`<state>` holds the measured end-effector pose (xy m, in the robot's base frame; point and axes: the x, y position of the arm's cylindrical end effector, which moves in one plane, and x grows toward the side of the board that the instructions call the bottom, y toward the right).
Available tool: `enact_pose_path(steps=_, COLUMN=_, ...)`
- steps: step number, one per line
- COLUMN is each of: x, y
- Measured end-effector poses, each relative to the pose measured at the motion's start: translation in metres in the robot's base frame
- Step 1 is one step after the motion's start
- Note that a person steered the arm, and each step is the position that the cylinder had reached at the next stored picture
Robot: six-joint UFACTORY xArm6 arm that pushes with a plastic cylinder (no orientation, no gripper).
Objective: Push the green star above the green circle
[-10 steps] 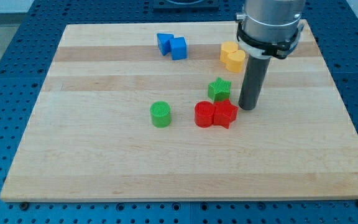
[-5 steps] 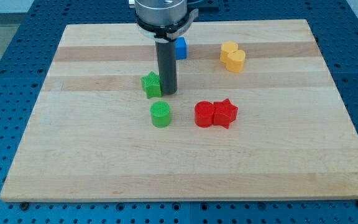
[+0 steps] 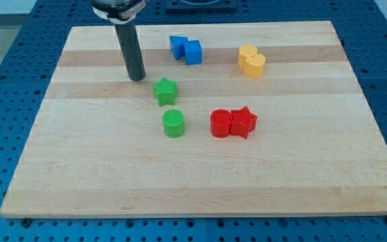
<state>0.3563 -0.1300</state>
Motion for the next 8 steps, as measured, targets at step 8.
enact_pose_path(steps=8, x=0.055, y=0.051)
